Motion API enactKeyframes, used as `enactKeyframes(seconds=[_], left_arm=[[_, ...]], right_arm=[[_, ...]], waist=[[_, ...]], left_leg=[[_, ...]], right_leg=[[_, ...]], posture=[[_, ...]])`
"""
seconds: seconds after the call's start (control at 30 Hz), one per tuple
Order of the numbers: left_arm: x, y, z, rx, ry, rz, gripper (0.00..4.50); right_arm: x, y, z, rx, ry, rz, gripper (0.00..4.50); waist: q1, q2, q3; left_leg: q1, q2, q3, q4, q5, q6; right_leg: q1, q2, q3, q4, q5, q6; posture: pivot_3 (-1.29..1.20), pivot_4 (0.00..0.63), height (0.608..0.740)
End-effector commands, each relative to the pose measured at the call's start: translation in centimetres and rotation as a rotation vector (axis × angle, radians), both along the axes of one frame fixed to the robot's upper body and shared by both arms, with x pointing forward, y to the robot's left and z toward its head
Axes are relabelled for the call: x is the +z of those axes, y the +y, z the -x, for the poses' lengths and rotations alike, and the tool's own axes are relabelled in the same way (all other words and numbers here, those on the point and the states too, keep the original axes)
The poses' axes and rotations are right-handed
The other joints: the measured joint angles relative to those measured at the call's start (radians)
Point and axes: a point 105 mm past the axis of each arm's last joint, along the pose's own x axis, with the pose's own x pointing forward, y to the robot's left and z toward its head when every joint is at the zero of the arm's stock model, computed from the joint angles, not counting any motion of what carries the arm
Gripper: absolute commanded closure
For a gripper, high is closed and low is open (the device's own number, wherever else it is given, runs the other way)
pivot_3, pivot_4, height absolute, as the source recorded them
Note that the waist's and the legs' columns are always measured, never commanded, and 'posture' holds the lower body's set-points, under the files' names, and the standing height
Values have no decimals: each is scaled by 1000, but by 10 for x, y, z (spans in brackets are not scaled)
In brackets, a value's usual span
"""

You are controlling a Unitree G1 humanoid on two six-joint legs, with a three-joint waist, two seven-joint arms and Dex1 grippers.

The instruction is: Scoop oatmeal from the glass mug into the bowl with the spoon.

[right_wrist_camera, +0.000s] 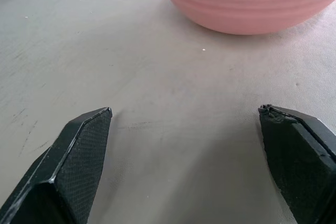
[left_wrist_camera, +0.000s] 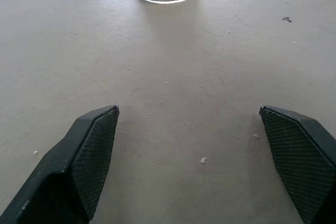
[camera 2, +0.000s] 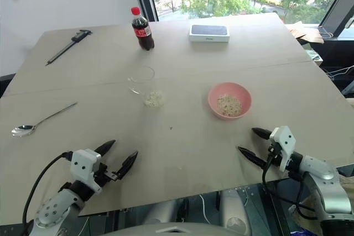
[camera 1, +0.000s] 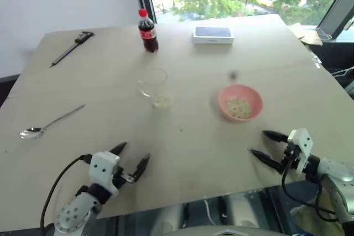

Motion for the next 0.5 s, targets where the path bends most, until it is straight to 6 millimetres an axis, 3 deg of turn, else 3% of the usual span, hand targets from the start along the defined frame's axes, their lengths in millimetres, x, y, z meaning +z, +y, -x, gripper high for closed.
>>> enactKeyframes(seconds=[0.03, 0.5], left_arm=[[-4, 4, 5, 15, 29, -16, 29], [-5, 3, 4, 9, 18, -4, 29]], right_arm=[[4, -2, 2, 2, -9, 0, 0], [3, -2, -2, -1, -12, -1, 0]], waist=[[0, 0, 0], [0, 0, 0]], left_leg=[[0, 0, 0, 0, 0, 0], [0, 0, 0, 0, 0, 0]], right_leg=[[0, 0, 0, 0, 0, 0], [0, 0, 0, 0, 0, 0]], posture=[[0, 150, 740], [0, 150, 740]])
